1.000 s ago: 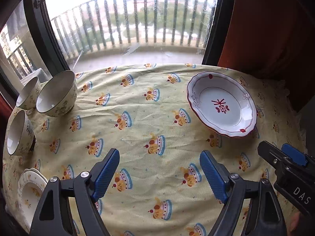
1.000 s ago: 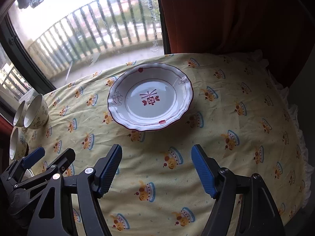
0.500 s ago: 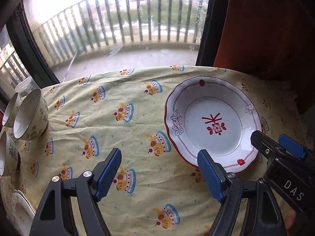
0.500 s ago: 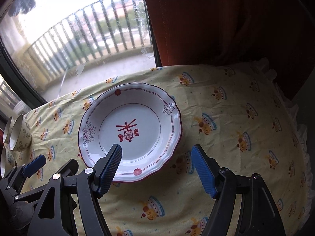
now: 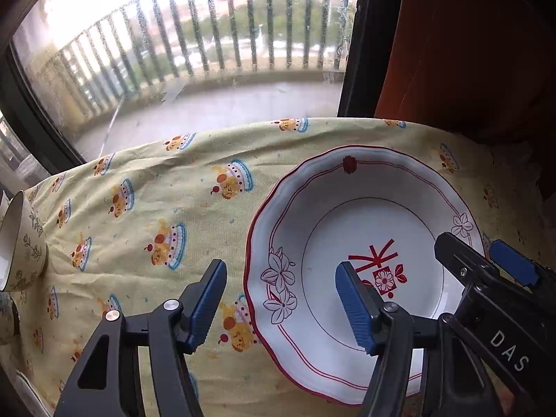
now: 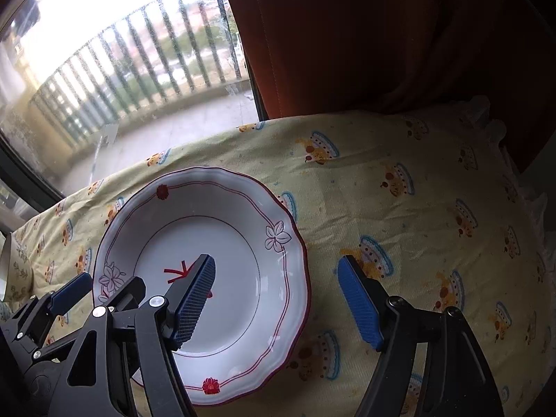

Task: Organize plates and bowls
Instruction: 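Move both grippers to the red-rimmed plate and reach its rim, then close both grippers on the rim of the red-rimmed plate, then lift the red-rimmed plate with both grippers and carry it over the stacked plates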

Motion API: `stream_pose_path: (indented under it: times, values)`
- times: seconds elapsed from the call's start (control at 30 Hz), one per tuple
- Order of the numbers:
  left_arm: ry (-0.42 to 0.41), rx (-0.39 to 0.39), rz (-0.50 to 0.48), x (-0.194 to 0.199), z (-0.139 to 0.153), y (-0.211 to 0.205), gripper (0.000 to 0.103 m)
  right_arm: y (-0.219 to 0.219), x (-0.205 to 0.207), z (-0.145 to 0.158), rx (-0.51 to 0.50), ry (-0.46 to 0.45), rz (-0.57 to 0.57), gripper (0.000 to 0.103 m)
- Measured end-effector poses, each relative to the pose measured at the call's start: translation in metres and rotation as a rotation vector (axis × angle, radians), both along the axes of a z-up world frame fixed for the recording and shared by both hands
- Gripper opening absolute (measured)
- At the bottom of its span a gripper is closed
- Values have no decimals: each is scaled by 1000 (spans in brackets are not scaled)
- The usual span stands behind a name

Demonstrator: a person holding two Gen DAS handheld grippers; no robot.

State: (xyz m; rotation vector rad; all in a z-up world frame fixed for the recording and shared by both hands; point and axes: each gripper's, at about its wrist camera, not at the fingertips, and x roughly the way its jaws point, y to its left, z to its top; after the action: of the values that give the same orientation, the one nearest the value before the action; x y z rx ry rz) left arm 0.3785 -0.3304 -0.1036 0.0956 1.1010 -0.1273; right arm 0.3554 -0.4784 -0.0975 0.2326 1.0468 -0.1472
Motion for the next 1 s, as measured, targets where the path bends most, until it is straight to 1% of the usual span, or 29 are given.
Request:
stream_pose_path:
  times: [0.13,0.2,0.23,0.3,0.43,0.47,0.53,0.7,0.87,1.0]
  values:
    - [7,-3,-6,5,-3,0,61,3,7,-6,-9,9,3,76]
    - [-6,-3,-21,3,-1,0,61,3,11,-9,8,20,2,75]
    - [-6,0,-30,3,-1,-2,60,4,10,-9,19,24,-2,74]
    - [13,-4,-46,2,-3,-3,54,5,10,-12,56,33,1,68]
    - [9,-3,-47,1,-1,-2,54,5,8,-9,49,35,-16,64]
    - [9,-1,-46,0,-1,-2,54,5,8,-8,42,42,-20,62]
    - [16,0,-42,-2,-1,-1,54,5,7,-6,32,55,-23,60]
    - [26,11,-65,-15,1,3,54,7,-10,-4,23,66,-20,60]
    - [50,26,-64,-35,6,15,54,15,-31,0,35,86,3,60]
    - [79,50,-53,-60,7,31,55,32,-54,3,35,129,15,60]
